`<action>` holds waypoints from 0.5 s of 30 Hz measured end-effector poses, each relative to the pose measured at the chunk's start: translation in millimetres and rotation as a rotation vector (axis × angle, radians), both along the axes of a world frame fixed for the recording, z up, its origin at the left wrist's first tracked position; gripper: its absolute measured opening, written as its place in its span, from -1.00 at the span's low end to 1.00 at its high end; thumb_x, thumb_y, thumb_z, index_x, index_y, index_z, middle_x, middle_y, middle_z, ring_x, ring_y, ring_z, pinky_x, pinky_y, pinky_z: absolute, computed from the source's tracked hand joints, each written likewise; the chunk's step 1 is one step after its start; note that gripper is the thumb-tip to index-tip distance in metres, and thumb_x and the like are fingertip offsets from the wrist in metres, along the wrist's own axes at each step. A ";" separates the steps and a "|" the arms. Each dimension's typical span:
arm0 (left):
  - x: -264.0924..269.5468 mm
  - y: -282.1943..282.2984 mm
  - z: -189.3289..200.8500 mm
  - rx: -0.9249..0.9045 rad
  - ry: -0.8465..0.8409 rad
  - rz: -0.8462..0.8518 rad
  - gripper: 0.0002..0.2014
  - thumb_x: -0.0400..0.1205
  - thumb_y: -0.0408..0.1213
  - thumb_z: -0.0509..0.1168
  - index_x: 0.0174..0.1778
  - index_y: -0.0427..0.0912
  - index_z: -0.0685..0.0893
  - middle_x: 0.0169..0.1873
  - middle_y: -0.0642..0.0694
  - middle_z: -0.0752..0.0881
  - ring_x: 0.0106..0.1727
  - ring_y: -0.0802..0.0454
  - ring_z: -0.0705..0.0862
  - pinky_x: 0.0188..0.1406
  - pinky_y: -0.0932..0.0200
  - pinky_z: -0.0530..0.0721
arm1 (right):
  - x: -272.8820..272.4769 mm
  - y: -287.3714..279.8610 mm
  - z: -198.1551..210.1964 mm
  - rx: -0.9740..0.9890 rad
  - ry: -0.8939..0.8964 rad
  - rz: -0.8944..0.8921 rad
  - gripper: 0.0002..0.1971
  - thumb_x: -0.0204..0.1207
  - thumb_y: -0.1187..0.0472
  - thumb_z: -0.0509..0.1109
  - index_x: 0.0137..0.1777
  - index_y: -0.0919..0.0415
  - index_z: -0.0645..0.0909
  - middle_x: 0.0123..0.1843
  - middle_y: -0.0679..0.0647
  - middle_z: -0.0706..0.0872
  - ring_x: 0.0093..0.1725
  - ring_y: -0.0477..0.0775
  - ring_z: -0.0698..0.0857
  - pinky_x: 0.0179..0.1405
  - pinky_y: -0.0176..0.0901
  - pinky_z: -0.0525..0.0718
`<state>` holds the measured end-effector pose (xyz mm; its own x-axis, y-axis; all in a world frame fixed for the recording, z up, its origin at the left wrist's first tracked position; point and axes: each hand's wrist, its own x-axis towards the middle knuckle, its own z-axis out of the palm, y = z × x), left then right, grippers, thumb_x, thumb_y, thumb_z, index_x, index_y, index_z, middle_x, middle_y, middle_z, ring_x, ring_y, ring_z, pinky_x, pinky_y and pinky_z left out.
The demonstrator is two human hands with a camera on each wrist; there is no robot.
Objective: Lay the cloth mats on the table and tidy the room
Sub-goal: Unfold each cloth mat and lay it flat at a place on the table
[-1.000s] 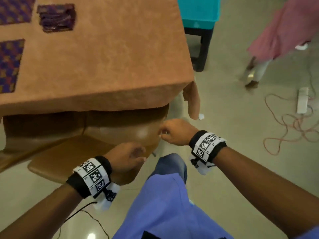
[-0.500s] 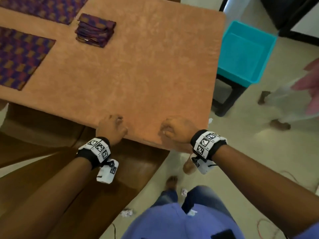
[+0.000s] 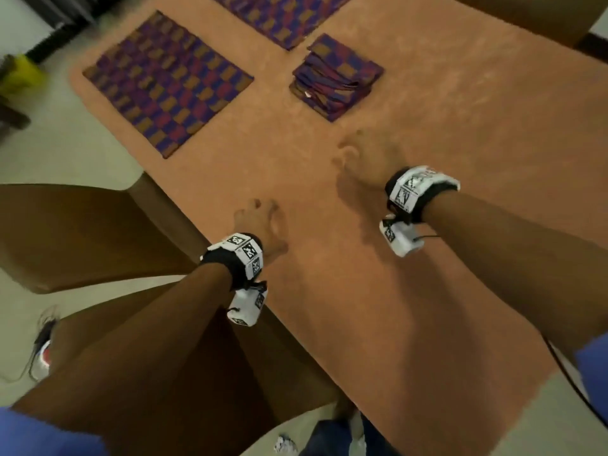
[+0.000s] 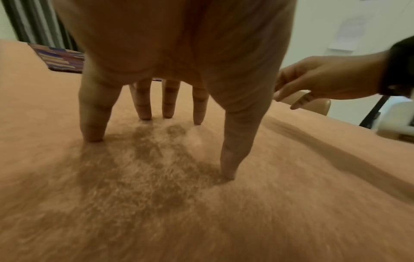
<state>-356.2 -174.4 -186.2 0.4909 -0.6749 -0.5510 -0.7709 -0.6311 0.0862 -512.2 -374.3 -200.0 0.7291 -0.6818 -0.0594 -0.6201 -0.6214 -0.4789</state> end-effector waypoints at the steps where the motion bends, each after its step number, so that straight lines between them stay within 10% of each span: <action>1: 2.7 -3.2 -3.9 0.009 0.004 0.026 -0.12 0.25 0.04 0.60 0.47 0.08 0.35 0.49 -0.16 0.31 0.44 -0.37 0.36 0.30 -0.18 0.55 | 17.9 -20.7 -3.6 -0.018 -0.029 -0.011 -0.60 0.57 -0.06 0.30 0.33 0.10 0.61 0.31 0.19 0.66 0.28 0.27 0.62 0.29 0.09 0.53; 8: 4.4 -7.9 -13.4 -0.040 0.036 0.124 -0.11 0.15 -0.02 0.66 0.39 0.12 0.39 0.36 -0.07 0.35 0.36 -0.28 0.36 0.24 -0.05 0.50 | 84.5 -121.0 -4.3 -0.201 -0.001 -0.126 -0.55 0.49 0.13 0.30 0.40 0.17 0.53 0.46 0.25 0.51 0.40 0.41 0.46 0.31 0.26 0.50; 15: 5.5 -11.0 -17.8 -0.036 0.049 0.188 -0.09 0.11 -0.06 0.68 0.34 0.23 0.35 0.36 0.02 0.29 0.41 -0.26 0.30 0.25 -0.25 0.58 | 81.5 -173.1 -23.0 0.091 0.029 -0.085 -0.52 0.35 0.06 0.47 0.31 0.04 0.62 0.27 0.14 0.72 0.23 0.29 0.68 0.30 0.12 0.61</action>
<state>-350.7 -185.4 -204.0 0.5832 -0.5939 -0.5542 -0.6345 -0.7591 0.1457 -430.7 -547.4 -223.0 0.6657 -0.7322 -0.1438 -0.6832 -0.5205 -0.5122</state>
